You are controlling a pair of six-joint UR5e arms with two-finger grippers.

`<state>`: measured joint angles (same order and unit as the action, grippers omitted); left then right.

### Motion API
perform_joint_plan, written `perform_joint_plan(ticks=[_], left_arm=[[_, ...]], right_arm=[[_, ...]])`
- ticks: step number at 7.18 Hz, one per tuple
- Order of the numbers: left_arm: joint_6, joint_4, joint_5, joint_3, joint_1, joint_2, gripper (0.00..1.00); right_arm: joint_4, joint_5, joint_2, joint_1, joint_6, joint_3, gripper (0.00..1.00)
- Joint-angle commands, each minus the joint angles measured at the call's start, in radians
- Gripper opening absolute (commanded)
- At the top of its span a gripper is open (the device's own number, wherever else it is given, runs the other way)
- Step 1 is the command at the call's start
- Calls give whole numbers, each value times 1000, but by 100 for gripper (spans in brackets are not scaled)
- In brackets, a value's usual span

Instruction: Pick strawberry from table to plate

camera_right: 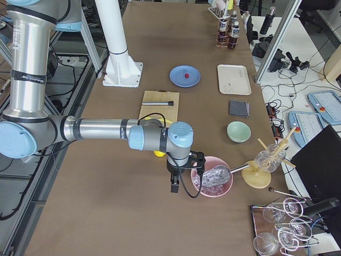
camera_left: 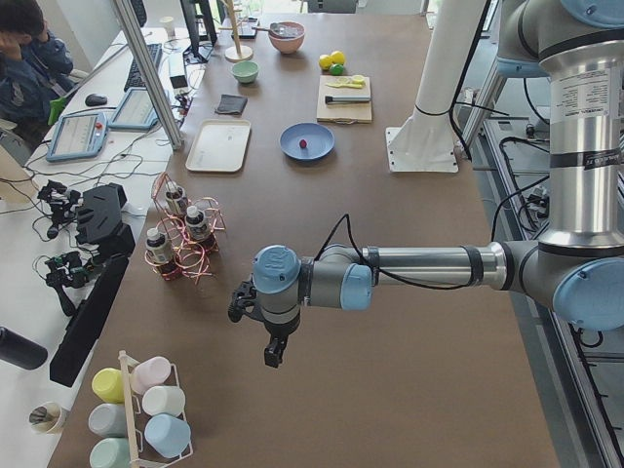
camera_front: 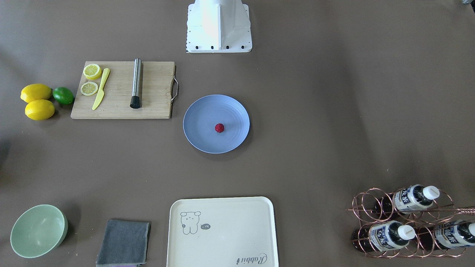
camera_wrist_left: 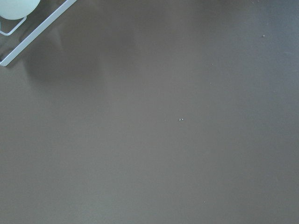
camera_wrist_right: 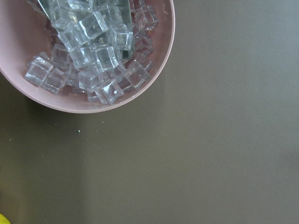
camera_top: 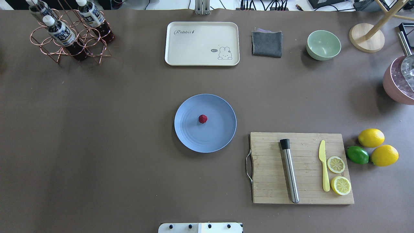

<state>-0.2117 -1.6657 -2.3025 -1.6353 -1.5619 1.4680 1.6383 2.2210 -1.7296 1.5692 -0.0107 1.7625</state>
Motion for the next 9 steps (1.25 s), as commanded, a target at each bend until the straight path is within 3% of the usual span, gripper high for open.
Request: perform_joint_plan(ticks=[1,9], left_arm=[[2,0,0,0,0,0,99],[0,0,0,2,0,0,99]], right_arm=[[0,15,1,0,0,0,100],[0,28,1,0,-2,2,100]])
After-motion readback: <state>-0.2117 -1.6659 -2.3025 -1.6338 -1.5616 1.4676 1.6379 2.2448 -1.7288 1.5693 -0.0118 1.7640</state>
